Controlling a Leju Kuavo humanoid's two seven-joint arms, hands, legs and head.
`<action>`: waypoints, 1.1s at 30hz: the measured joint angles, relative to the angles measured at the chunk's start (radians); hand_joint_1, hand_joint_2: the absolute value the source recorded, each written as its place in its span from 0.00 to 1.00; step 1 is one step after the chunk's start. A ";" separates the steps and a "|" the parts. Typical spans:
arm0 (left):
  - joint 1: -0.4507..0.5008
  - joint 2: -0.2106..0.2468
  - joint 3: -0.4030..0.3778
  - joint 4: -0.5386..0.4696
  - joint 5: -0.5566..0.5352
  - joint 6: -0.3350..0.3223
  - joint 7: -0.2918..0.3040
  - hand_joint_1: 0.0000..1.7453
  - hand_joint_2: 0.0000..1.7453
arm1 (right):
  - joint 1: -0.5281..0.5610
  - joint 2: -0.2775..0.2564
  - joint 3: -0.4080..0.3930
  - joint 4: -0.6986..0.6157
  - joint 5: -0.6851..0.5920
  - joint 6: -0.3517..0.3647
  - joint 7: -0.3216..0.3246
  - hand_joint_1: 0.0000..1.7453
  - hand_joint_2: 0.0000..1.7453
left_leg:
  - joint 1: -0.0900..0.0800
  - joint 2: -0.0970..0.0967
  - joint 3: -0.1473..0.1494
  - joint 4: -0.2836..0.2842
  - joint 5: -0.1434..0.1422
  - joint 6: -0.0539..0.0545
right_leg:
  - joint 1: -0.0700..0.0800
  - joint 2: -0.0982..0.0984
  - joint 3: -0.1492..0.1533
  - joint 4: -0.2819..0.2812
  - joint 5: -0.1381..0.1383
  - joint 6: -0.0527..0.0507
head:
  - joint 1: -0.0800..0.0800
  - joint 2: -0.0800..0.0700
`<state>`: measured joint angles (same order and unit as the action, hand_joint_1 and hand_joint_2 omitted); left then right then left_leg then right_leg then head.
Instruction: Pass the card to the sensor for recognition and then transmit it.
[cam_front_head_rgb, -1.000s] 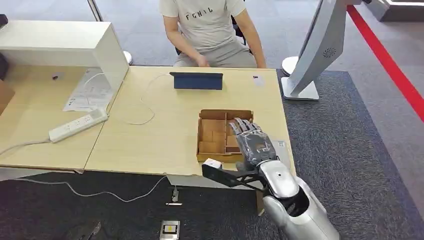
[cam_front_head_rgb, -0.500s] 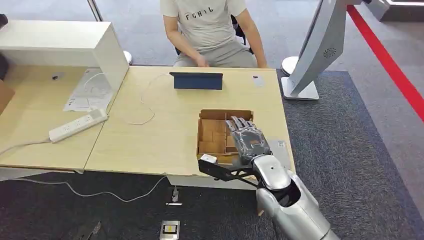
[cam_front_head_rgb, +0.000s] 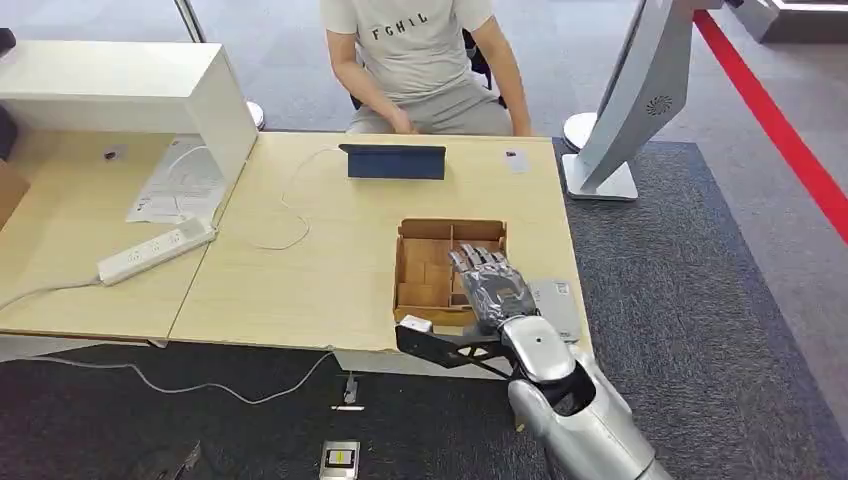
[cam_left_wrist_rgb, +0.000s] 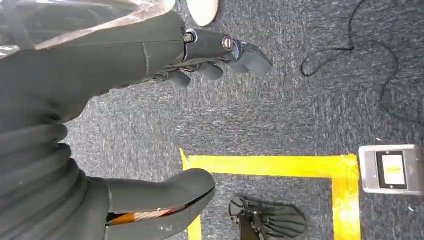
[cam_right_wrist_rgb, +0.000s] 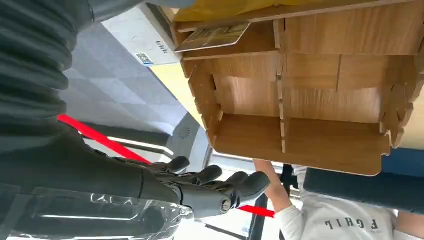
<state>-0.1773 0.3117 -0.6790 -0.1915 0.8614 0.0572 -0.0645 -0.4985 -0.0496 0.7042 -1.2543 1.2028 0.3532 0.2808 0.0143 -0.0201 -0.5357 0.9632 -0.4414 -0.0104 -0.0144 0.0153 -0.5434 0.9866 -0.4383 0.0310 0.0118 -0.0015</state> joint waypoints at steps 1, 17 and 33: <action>0.000 0.000 0.000 0.000 0.001 0.002 0.001 0.00 1.00 | 0.000 0.000 0.001 0.001 0.000 0.000 -0.001 0.00 1.00 | 0.000 0.000 0.000 0.000 0.000 0.000 | 0.000 0.000 0.000 0.000 0.000 0.000 | 0.000 0.000; 0.008 0.002 0.000 0.000 0.013 0.006 0.006 0.00 1.00 | 0.023 0.001 0.006 0.026 0.006 -0.016 -0.009 0.00 1.00 | 0.000 0.000 0.000 0.000 0.000 0.000 | 0.000 0.000 0.000 0.000 0.000 0.000 | 0.000 0.000; 0.019 0.003 0.000 0.000 0.025 0.008 -0.001 0.00 1.00 | 0.024 0.002 0.008 0.057 0.012 -0.032 -0.014 0.00 1.00 | 0.000 0.000 0.000 0.000 0.000 0.000 | 0.000 0.000 0.000 0.000 0.000 0.000 | 0.000 0.000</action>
<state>-0.1588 0.3151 -0.6790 -0.1915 0.8862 0.0652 -0.0652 -0.4748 -0.0477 0.7122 -1.1975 1.2150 0.3208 0.2670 0.0144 -0.0201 -0.5358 0.9632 -0.4414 -0.0104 -0.0143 0.0153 -0.5434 0.9864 -0.4384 0.0310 0.0118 -0.0015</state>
